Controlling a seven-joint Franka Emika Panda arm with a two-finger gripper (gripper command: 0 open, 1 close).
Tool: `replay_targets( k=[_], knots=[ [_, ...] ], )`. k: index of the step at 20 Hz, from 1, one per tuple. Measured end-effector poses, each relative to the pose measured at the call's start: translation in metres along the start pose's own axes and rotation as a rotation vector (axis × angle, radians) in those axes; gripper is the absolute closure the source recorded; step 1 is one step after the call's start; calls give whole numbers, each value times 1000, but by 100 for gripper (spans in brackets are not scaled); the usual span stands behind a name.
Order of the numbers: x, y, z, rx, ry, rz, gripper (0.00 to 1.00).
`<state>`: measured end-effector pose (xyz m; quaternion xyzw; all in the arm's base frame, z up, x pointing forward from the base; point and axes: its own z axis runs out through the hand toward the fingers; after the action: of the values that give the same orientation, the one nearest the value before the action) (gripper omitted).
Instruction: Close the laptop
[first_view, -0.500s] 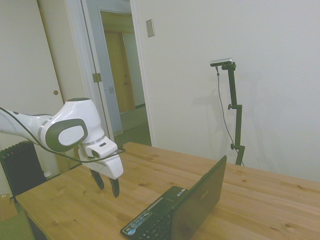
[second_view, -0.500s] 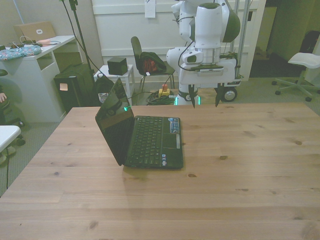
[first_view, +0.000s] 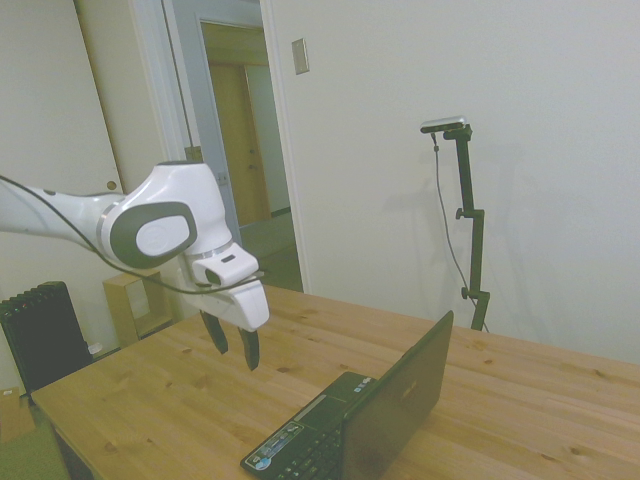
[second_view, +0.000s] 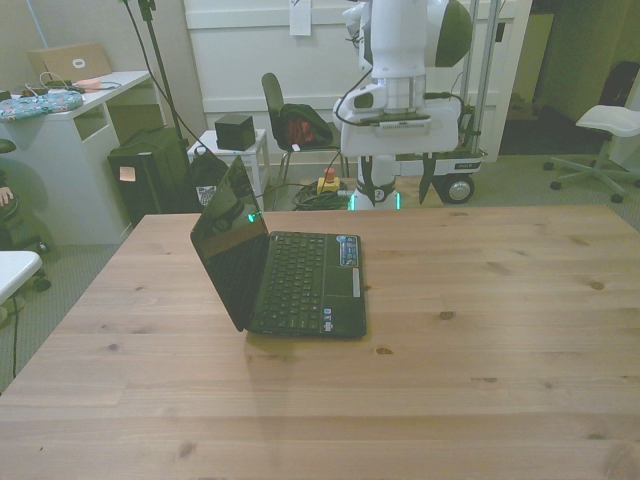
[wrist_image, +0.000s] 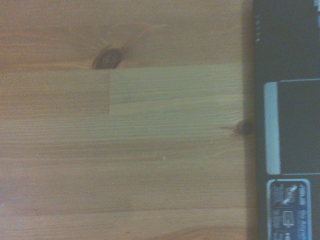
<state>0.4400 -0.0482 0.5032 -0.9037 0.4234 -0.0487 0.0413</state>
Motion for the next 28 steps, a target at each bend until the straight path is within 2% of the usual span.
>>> replay_targets(
  k=[6, 9, 11, 20, 24, 28],
  knots=[
    [67, 16, -76, 8, 25, 70, 0],
    [89, 43, -123, 11, 41, 120, 0],
    [103, 68, -140, 1, 49, 158, 0],
    [187, 224, -140, -27, 43, 309, 0],
    [221, 259, -136, -43, 46, 345, 0],
    [260, 286, -116, -55, 24, 371, 0]
  ],
)
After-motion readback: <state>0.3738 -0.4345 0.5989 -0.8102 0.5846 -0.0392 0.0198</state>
